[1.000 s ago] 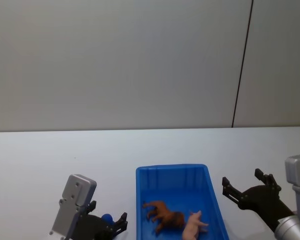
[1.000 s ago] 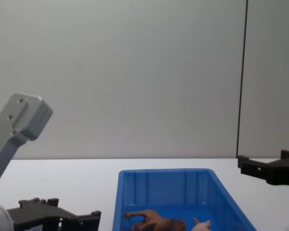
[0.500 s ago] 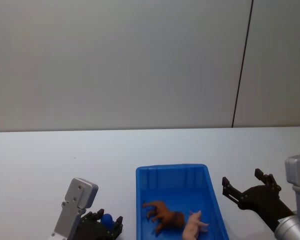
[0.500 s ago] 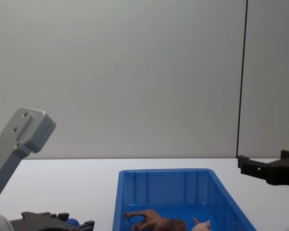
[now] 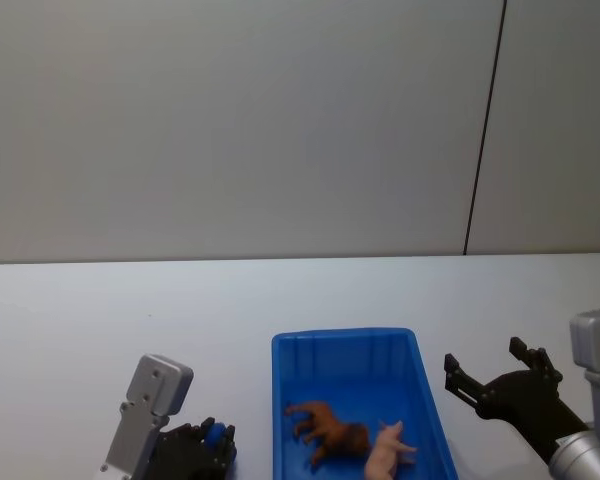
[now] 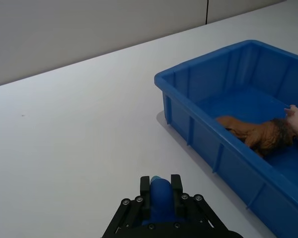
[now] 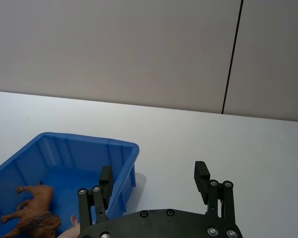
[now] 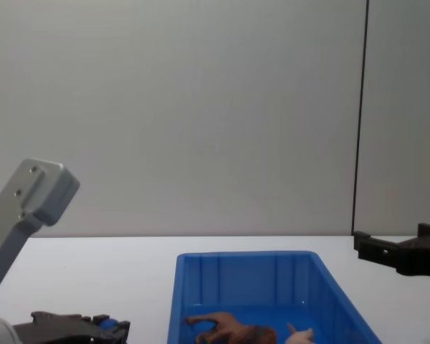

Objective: Pick up the two dolls from the table and place them into the box.

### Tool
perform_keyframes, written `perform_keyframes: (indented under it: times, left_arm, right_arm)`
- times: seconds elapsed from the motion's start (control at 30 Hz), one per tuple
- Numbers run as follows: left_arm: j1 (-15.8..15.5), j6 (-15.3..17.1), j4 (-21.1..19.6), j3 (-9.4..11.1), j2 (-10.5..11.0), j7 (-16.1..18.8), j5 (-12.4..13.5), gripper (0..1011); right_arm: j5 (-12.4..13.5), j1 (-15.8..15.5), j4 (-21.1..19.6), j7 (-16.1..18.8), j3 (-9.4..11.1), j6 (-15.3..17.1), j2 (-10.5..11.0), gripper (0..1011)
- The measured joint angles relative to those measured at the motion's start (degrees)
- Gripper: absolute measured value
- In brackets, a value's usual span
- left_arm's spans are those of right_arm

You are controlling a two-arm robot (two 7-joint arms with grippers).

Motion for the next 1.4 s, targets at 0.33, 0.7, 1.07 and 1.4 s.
perform_keyframes:
  times: [0.33,0.7,1.07,1.4]
  left_arm:
    - [0.13,-2.98,-1.62,-0.56,0.25,0.05,0.80,192]
    - [-0.90,-7.08,-4.20,-1.47,0.56,-3.27,1.43,132]
    - [-3.03,-10.56,-4.56,-1.76,-0.26,-10.86,0.34,93]
    - [-5.16,-12.43,-3.35,-1.43,-1.66,-18.08,-1.10,285]
  right_arm:
    - [0.00,0.00,0.00,0.00,0.00,0.00,0.00,1001]
    - [0.00,0.00,0.00,0.00,0.00,0.00,0.00,1001]
    - [0.00,0.00,0.00,0.00,0.00,0.00,0.00,1001]
    - [0.00,0.00,0.00,0.00,0.00,0.00,0.00,1000]
